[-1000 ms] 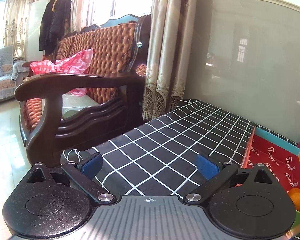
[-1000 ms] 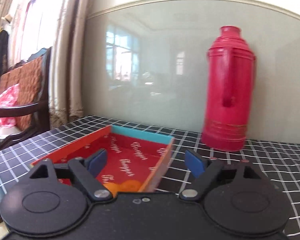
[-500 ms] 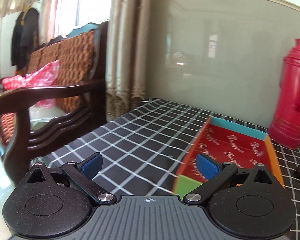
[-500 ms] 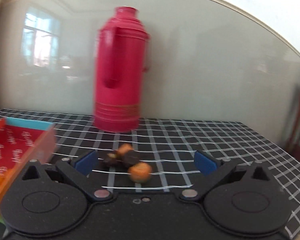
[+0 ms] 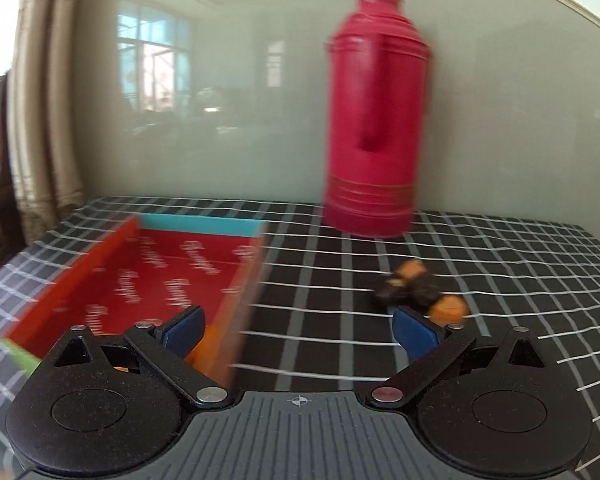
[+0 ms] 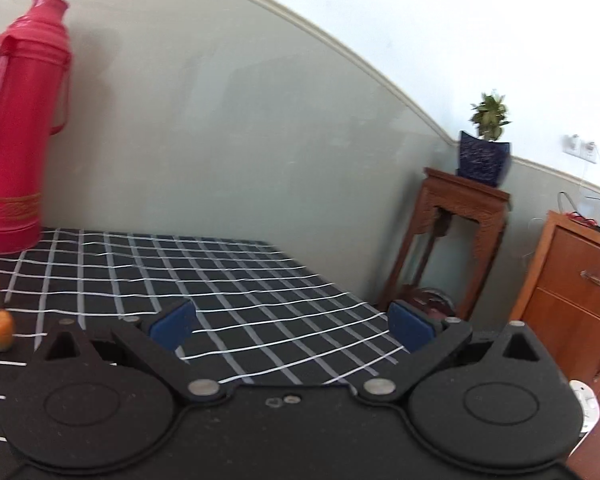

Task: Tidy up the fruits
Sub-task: 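Reach the open left gripper to the pile toward a peeled orange piece, then grasp the peeled orange piece with the left gripper and carry it over the box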

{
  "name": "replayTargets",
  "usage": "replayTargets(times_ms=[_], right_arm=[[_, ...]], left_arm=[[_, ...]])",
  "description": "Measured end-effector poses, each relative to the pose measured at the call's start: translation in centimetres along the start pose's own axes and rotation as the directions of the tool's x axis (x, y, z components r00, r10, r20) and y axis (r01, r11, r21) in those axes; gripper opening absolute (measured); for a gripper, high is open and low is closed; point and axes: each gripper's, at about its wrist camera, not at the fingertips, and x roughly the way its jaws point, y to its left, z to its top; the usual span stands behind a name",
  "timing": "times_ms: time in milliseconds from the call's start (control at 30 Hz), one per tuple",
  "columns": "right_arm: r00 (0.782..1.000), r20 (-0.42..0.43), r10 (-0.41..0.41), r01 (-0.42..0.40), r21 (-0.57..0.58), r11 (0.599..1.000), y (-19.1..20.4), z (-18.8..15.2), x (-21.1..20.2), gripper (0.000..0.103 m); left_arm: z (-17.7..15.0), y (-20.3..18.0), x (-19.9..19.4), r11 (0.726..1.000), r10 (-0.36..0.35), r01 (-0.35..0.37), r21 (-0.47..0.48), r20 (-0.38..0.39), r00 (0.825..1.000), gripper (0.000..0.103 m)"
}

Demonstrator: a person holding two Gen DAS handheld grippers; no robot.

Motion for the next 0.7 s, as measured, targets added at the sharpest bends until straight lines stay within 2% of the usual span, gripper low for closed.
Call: replayTargets(times_ms=[133, 267, 300, 333, 367, 633, 667, 700], right_arm=[[1.0, -0.025, 0.005, -0.004, 0.043, 0.999, -1.9, -0.4, 0.8, 0.097], [0.999, -0.035, 0.012, -0.01, 0.059, 0.998, -3.1, -0.6, 1.3, 0.097], [0.999, -0.037, 0.015, -0.013, 0.067, 0.998, -3.4, -0.7, 1.3, 0.097], [0.999, -0.039, 0.021, -0.018, 0.074, 0.997, -3.8, -0.6, 1.4, 0.097], [0.999, -0.041, 0.027, -0.023, 0.081, 0.996, -4.2, -0.7, 1.6, 0.097], [0.997, -0.04, 0.066, -0.061, 0.122, 0.991, -5.3, -0.6, 1.7, 0.097], [0.997, -0.039, 0.066, -0.061, 0.123, 0.991, -5.3, -0.6, 1.5, 0.097], [0.997, -0.038, 0.064, -0.059, 0.124, 0.991, -5.3, -0.6, 1.5, 0.097]], left_arm=[[-0.1, -5.8, 2.1, 0.998, -0.035, 0.036, 0.055, -0.023, 0.999, 0.099], [-0.5, -9.8, 4.3, 0.995, -0.021, 0.025, 0.093, -0.042, 0.999, 0.098], [-0.5, -10.5, 4.8, 0.995, -0.015, 0.019, 0.101, -0.043, 0.999, 0.093], [-0.5, -10.8, 5.3, 0.994, -0.013, 0.018, 0.107, -0.051, 0.999, 0.085], [-0.5, -11.2, 5.8, 0.994, -0.014, 0.021, 0.109, -0.067, 0.998, 0.083], [-0.2, -12.8, 9.9, 0.995, 0.021, -0.005, 0.099, -0.159, 0.987, 0.081], [-0.2, -12.8, 9.9, 0.996, 0.017, -0.002, 0.093, -0.156, 0.988, 0.076], [-0.2, -12.7, 9.8, 0.996, 0.001, 0.013, 0.088, -0.154, 0.988, 0.061]])
